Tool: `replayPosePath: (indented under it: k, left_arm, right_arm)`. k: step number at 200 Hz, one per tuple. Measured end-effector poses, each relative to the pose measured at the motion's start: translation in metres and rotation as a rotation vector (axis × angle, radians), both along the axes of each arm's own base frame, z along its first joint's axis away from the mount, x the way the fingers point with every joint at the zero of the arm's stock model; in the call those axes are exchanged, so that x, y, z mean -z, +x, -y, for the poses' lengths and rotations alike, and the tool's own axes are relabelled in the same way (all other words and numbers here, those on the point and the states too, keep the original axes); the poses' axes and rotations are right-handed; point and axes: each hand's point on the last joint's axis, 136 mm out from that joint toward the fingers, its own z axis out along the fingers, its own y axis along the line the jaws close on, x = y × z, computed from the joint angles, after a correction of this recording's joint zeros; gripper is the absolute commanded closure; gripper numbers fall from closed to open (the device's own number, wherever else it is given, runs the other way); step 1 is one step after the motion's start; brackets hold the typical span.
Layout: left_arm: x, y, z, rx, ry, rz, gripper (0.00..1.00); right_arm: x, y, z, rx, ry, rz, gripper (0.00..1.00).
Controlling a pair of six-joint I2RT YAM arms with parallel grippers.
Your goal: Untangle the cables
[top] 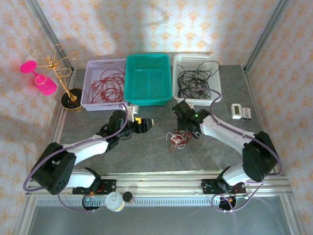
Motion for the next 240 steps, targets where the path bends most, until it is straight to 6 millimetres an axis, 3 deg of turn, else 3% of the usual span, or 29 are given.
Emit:
replayPosePath:
  k: [54,80,105,123,154,170,179,217,240]
  left_arm:
    - [-0.031,-0.002,0.049,0.138,-0.059,0.081,0.15]
    - [-0.051,-0.009,0.082,0.229,-0.112,0.140,0.16]
    - [-0.070,-0.008,0.112,0.303,-0.171,0.191,0.23]
    - [-0.076,-0.005,0.120,0.319,-0.196,0.208,0.25]
    - [-0.079,0.005,0.130,0.328,-0.213,0.234,0.29]
    - [-0.079,0.007,0.130,0.324,-0.203,0.246,0.36]
    - [-0.080,0.009,0.130,0.320,-0.202,0.253,0.45]
    - [-0.092,0.016,0.131,0.301,-0.186,0.308,1.00]
    - [-0.096,0.020,0.128,0.273,-0.175,0.328,1.00]
  right_arm:
    - [-0.044,0.002,-0.005,-0.048,0.049,0.073,1.00]
    - [-0.083,0.005,-0.024,-0.099,0.163,0.120,1.00]
    - [-0.128,0.005,-0.047,-0.169,0.299,0.167,1.00]
    - [-0.150,0.003,-0.057,-0.205,0.364,0.190,1.00]
    - [-0.170,-0.005,-0.073,-0.269,0.452,0.172,1.00]
    - [-0.177,-0.008,-0.079,-0.294,0.484,0.167,1.00]
    - [-0.180,-0.010,-0.081,-0.306,0.499,0.162,1.00]
    - [-0.190,-0.014,-0.088,-0.339,0.542,0.157,1.00]
    - [-0.190,-0.014,-0.088,-0.339,0.543,0.159,1.00]
